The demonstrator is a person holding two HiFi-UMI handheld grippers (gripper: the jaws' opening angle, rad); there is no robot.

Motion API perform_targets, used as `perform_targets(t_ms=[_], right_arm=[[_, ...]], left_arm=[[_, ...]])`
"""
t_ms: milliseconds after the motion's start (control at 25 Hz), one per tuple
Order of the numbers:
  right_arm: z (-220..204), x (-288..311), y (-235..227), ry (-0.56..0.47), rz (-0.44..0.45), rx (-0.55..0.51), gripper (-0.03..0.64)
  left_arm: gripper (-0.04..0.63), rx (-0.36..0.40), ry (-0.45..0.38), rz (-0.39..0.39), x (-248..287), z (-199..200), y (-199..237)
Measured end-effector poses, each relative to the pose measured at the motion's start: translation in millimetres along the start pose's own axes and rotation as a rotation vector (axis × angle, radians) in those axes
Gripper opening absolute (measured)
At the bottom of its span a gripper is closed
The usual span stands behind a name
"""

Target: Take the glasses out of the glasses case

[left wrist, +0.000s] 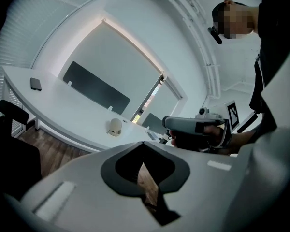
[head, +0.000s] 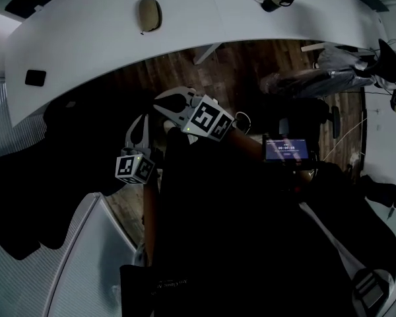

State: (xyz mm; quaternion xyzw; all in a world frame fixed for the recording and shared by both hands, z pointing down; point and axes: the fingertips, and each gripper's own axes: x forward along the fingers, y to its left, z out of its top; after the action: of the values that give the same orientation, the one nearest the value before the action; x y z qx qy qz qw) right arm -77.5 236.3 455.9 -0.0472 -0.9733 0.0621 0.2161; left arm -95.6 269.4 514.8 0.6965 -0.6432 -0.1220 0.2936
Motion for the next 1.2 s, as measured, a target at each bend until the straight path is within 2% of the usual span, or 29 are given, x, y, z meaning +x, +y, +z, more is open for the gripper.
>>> perform_targets(t_ms=[160, 360, 480, 760, 960, 1200], right_arm=[[-0.7, 6.0, -22.7, -0.019, 0.036, -0.001, 0.009], [3.3, -2.5, -73.0, -0.024, 0.036, 0.005, 0.009], [5.1, -11.8, -109.1, -0.039, 0.031, 0.035, 0.009], [0.7, -24.0, -186.2, -0.060, -0.003, 0.137, 0.009], [-16.3, -22.4, -214.7, -0.030, -0.013, 0.207, 0.009], [-32.3, -18.1, -262.5, 0.016, -0.094, 0.261, 0.009]], left_arm=[[0.008, 0.042, 0.025, 0.028, 20.5, 6.1, -0.3], [0.006, 0.071, 0.035, 0.055, 62.7, 19.2, 4.2], [0.008, 0.121, 0.055, 0.109, 95.9, 31.6, 1.2], [0.008, 0.127, 0.106, 0.198, 164.2, 43.7, -4.4], [0.008, 0.226, 0.148, 0.313, 185.7, 55.7, 13.1], [0.008, 0.221, 0.210, 0.289, 227.8, 58.8, 36.3]])
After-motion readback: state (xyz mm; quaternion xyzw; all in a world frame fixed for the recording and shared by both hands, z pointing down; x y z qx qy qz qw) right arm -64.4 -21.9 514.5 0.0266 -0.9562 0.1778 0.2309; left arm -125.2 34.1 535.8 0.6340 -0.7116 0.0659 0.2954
